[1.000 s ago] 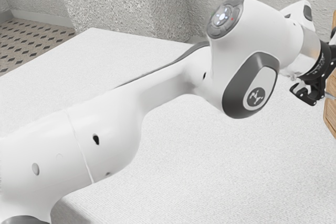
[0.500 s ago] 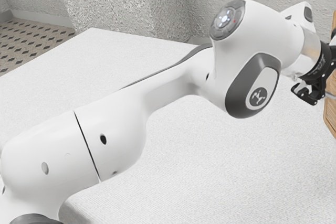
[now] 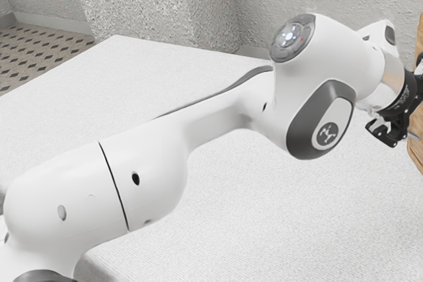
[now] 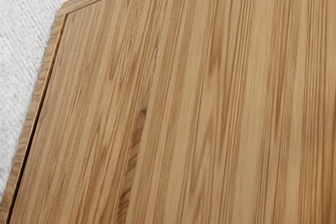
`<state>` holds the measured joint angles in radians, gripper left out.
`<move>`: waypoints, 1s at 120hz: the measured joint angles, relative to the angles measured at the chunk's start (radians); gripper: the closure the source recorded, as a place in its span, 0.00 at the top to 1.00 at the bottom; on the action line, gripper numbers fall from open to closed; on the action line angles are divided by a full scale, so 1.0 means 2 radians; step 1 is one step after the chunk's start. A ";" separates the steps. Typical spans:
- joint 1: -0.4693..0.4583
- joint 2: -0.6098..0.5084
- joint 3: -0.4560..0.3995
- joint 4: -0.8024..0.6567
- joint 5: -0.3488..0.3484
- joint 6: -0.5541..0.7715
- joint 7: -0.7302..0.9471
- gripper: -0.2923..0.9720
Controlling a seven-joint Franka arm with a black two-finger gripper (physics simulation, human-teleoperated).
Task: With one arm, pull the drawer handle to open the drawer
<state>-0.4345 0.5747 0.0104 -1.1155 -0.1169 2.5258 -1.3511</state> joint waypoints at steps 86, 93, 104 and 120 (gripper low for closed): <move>-0.007 -0.278 0.065 -0.278 0.004 -0.062 0.002 0.77; -0.016 -0.295 0.081 -0.277 0.005 -0.106 0.004 0.77; -0.015 -0.297 0.095 -0.250 0.022 -0.196 0.007 0.77; 0.015 -0.241 0.099 -0.143 0.050 -0.336 0.010 0.77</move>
<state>-0.4040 0.0924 0.2077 -1.4019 -0.0161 1.8537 -1.3306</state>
